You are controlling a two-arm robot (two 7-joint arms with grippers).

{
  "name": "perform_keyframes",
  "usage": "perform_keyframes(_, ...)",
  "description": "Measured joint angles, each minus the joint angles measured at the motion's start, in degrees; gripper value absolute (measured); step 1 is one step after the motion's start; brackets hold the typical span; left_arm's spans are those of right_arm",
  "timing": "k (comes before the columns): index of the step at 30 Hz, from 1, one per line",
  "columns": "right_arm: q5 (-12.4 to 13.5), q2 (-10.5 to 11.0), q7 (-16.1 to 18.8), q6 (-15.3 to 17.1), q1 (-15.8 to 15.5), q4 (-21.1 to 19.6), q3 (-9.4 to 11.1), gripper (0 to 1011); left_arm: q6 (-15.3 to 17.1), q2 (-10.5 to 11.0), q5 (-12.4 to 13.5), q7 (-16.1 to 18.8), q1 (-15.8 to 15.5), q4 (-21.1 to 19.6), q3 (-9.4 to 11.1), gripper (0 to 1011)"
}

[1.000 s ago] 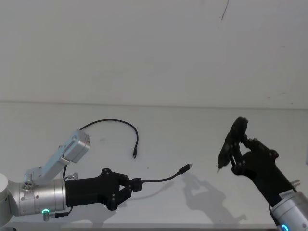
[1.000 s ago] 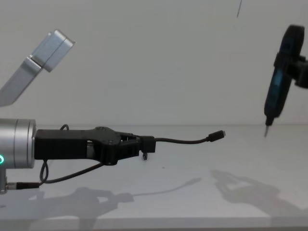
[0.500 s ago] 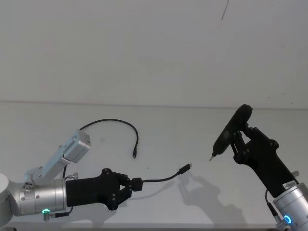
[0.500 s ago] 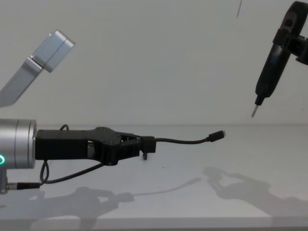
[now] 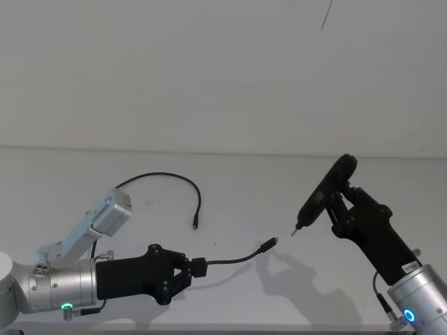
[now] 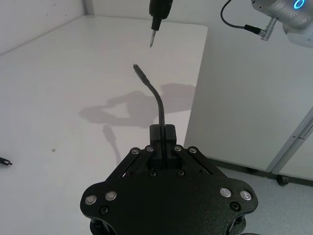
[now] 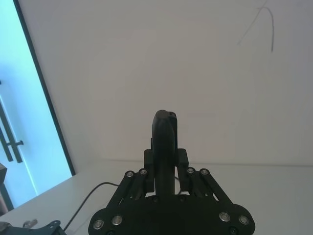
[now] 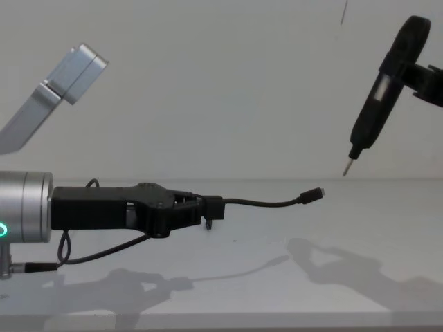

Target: Pick up the data cable with the one hand.

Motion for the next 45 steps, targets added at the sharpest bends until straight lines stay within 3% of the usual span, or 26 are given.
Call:
perform_keyframes(20,2.4,-0.9,2.5,-1.4,3.1,5.8,-2.1,269,0.0,0.0,0.0,0.0,0.0,0.0,0.0,43)
perform_keyframes(45,4.0,0.0,3.2,-2.7,4.0,8.5,-2.9,269,0.0,0.0,0.0,0.0,0.0,0.0,0.0,43)
